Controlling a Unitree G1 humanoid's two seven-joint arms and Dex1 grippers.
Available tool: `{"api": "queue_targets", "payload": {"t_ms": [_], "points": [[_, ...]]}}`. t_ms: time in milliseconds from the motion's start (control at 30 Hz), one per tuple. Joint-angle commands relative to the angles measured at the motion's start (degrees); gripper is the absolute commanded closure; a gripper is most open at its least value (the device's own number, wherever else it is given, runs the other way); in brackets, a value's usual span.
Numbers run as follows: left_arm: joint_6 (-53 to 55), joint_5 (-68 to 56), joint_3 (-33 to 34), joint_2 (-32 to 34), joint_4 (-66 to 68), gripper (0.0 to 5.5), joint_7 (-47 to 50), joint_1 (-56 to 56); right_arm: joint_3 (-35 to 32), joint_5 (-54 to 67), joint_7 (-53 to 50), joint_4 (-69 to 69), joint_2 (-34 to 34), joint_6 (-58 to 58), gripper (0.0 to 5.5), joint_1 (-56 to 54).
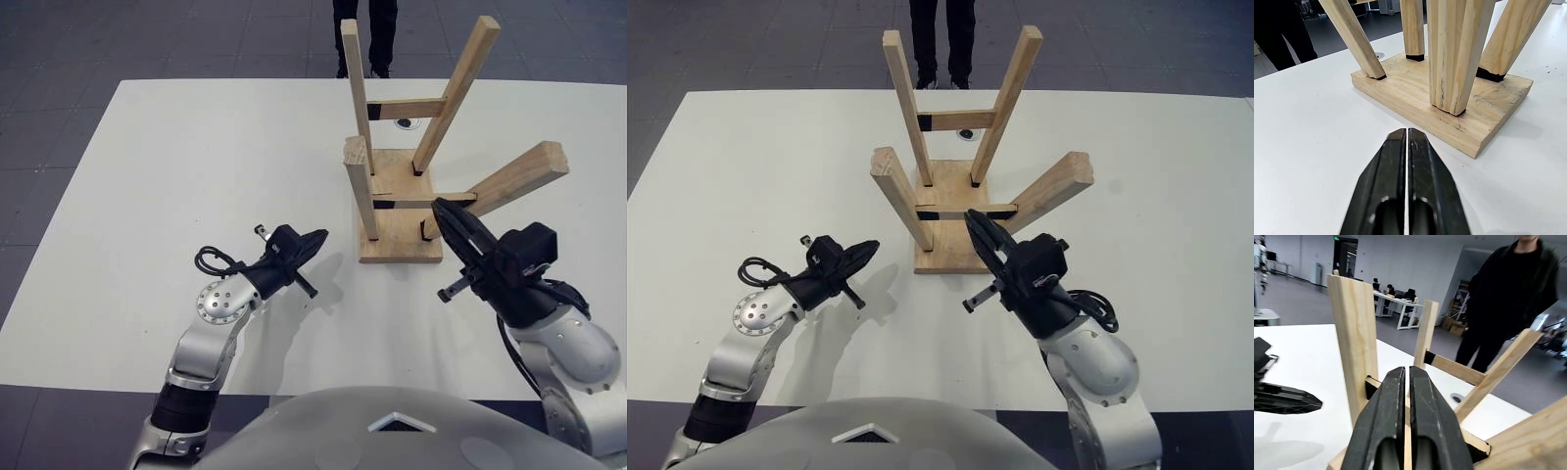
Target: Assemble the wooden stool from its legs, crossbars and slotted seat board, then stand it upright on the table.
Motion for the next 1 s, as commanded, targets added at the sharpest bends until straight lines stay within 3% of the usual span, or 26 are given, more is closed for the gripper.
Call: {"api": "queue_targets", "payload": {"t_ms": [33, 333, 767, 1000], "points": [[-0.5, 0.5, -0.5, -0.3, -0.1, 5.4, 1.1, 1.3, 6.8, -10.9, -7.7, 7.0, 5.1, -2.8, 5.37, -1.4], [-0.9, 0.4, -0.6, -0.5, 0.3, 5.4, 1.6, 1.8, 10.0, -15.7, -12.6, 13.2, 13.0, -2.2, 5.37, -5.2], [-0.4, 0.1, -0.5, -0.6, 0.0, 5.4, 1.7, 1.6, 6.1, -16.4, -11.7, 5.1, 19.0, 1.3, 5.37, -20.8], [0.2, -0.2, -0.2, -0.2, -1.3, 5.4, 1.7, 3.3, 7.5, -15.9, -13.4, 12.0, 18.4, 3.5, 5.37, -8.4]]}}
